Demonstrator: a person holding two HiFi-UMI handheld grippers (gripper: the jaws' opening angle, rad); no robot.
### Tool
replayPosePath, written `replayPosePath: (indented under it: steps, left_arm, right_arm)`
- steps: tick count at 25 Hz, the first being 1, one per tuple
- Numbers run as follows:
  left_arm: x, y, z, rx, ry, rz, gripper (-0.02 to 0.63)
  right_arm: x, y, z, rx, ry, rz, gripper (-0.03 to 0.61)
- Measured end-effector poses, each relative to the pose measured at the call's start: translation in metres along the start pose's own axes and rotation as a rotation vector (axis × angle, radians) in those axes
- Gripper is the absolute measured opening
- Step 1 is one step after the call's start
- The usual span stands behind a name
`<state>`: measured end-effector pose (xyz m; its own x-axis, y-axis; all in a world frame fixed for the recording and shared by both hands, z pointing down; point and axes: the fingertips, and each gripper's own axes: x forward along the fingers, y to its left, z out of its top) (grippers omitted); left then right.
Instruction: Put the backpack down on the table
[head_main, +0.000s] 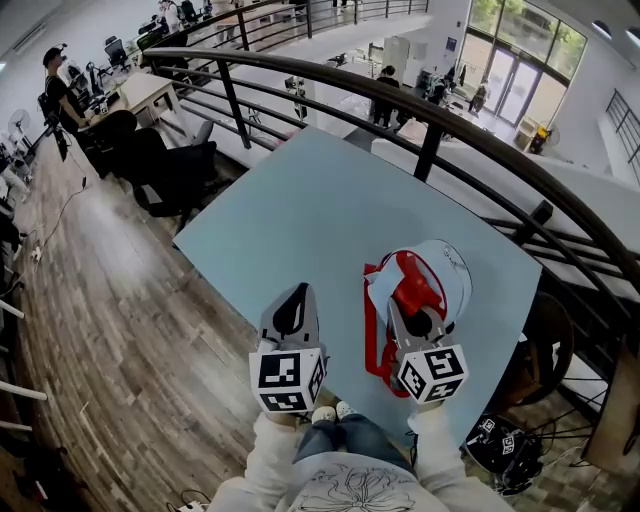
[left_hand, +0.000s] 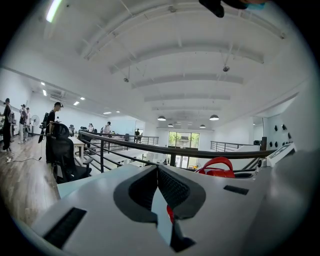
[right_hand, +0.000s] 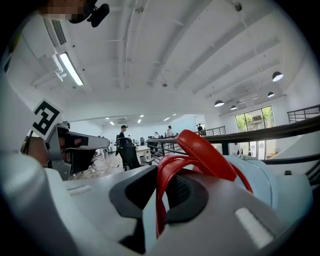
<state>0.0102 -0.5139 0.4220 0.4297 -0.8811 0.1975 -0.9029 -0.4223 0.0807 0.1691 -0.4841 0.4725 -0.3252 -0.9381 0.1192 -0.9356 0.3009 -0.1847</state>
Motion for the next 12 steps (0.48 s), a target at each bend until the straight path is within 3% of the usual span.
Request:
replayPosePath:
  steps: [4,7,12]
  left_arm:
    - [-0.001,-0.002,0.001,-0.002,-0.002,-0.013,0.008]
    - [-0.005,-0.006,0.003,-0.002,-0.01,-0.023,0.008]
    - [-0.015,-0.006,0.01,0.001,-0.027,-0.038,0.008]
  right_arm:
    - [-0.006,-0.004,0.003,0.071,-0.03,-0.051,0.084]
    - [-0.013,-0.003,0.003,0.14,-0.043,-0.093,0.165]
    - [-0.033,-0.007,0.012,0.102,-0.049,-0.246,0.232]
